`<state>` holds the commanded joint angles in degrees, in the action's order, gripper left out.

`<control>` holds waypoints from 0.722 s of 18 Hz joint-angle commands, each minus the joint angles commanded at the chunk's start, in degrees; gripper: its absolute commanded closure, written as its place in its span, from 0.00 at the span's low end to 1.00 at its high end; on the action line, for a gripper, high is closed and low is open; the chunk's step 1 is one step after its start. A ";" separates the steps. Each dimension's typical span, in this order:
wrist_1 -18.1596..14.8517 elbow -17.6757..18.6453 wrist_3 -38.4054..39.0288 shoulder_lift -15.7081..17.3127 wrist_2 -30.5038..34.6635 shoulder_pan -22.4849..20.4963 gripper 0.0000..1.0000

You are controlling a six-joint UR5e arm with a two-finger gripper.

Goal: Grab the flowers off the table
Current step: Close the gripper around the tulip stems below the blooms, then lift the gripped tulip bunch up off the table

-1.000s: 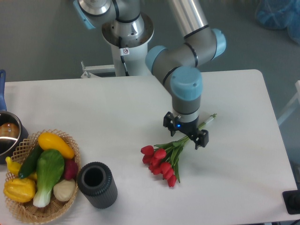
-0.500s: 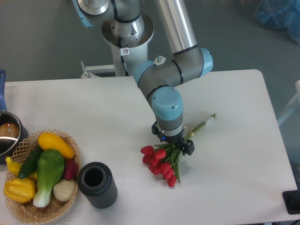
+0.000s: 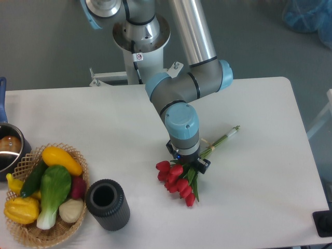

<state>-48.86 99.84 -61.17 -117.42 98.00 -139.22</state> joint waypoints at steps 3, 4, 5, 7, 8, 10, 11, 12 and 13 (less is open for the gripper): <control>-0.27 -0.09 1.58 1.49 3.07 -0.44 1.00; -0.35 -0.17 2.02 1.67 2.82 -0.70 1.00; -0.35 -0.26 2.55 2.28 2.64 -1.23 1.00; -1.40 -1.14 2.03 3.86 2.46 -1.84 1.00; -3.41 -2.62 1.94 4.30 2.29 -2.37 1.00; -9.46 -6.66 1.94 4.49 0.45 -2.72 1.00; -11.93 -8.85 1.94 4.49 -0.69 -2.72 1.00; -13.52 -10.62 1.94 4.49 -1.57 -2.99 1.00; -14.58 -11.85 1.85 4.49 -2.54 -3.60 1.00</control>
<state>-63.45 87.99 -59.33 -112.94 95.46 -142.82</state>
